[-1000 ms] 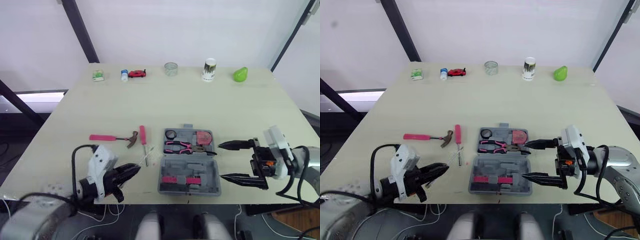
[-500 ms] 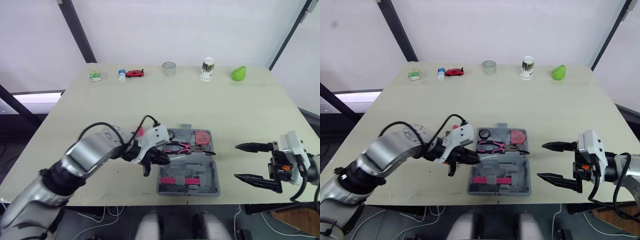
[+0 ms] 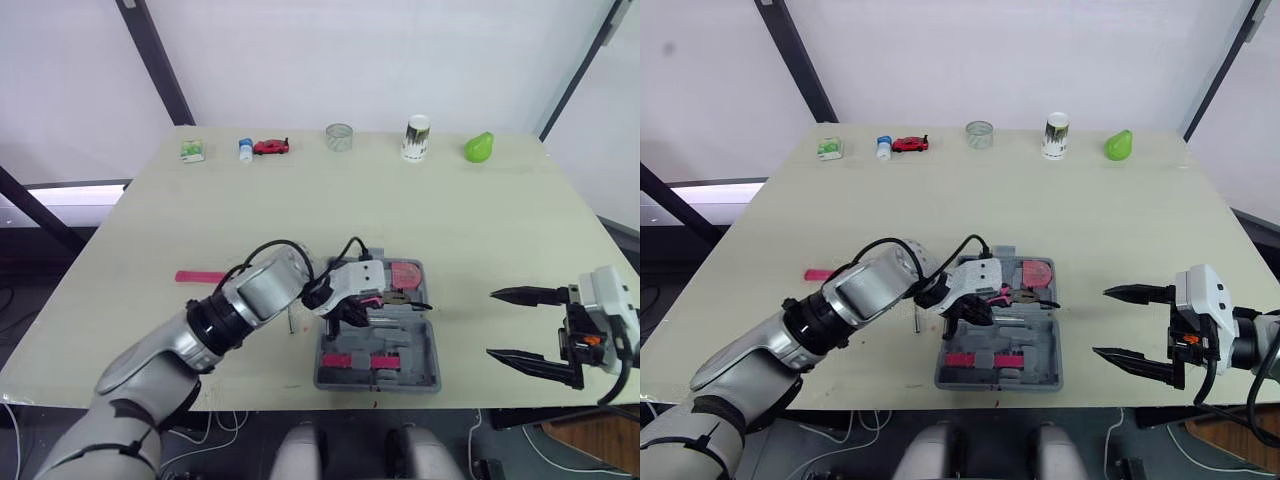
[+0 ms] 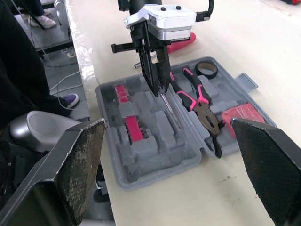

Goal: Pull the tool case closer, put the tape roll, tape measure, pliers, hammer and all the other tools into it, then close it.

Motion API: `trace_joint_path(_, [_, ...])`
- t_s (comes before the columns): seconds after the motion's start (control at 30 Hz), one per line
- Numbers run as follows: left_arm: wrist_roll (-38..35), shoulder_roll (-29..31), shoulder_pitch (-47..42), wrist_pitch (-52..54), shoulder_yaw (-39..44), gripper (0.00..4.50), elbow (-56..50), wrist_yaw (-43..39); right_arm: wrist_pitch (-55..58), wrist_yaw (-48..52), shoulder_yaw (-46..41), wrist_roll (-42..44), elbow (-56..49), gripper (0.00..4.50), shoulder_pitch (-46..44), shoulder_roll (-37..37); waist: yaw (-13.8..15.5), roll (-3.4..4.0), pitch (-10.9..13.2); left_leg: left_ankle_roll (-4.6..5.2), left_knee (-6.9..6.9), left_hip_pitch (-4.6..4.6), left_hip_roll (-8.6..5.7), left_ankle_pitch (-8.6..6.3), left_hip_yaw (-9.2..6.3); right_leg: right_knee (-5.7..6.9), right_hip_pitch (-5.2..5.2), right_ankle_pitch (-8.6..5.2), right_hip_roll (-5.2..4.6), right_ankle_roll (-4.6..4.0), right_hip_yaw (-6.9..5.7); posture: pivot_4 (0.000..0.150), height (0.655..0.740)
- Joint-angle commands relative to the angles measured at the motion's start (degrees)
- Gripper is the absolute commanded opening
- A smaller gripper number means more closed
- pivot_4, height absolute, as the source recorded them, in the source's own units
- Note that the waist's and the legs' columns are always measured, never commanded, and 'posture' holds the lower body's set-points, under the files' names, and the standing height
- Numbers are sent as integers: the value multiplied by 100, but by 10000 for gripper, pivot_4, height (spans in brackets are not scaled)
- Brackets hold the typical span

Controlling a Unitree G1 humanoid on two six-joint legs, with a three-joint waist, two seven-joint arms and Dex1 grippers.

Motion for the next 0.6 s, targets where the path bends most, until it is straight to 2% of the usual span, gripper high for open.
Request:
trace_joint_path(0.03, [246, -109, -152, -201, -63, 404, 93, -221, -114, 7, -294, 1, -164, 45000, 137, -11, 5, 0, 0, 0, 0, 0, 0, 0, 0, 0, 0, 0, 0, 0, 0, 1500, 7400])
trace_joint_path(0.6, [1027, -574, -135, -635, -67, 404, 724, -594, -146, 171, -412, -76, 43, 45000, 147, -133, 5, 0, 0, 0, 2, -1, 0, 0, -1, 0, 0, 0, -1, 1, -1, 1500, 7400])
